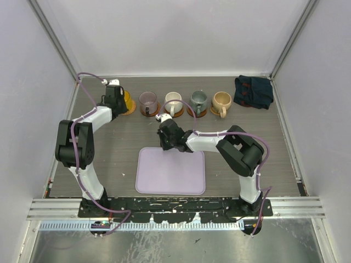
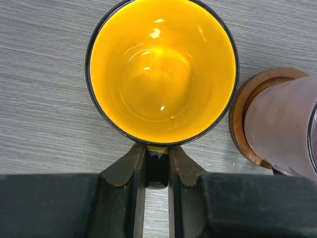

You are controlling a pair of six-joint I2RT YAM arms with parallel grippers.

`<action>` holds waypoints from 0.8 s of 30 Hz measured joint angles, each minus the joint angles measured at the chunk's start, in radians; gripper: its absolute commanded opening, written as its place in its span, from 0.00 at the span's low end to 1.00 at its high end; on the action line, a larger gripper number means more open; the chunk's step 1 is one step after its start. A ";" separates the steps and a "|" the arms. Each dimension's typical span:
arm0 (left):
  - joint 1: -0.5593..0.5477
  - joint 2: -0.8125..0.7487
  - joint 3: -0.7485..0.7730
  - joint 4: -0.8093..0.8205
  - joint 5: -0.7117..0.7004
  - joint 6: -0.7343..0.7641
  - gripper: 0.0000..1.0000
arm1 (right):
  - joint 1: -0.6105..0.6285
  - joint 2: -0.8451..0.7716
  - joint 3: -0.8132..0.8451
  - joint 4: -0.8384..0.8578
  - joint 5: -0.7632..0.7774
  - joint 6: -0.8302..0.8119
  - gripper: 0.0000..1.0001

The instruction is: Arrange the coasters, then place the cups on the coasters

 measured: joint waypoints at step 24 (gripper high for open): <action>0.001 -0.009 -0.019 0.027 0.018 0.018 0.13 | 0.000 0.003 0.003 0.000 0.000 0.000 0.10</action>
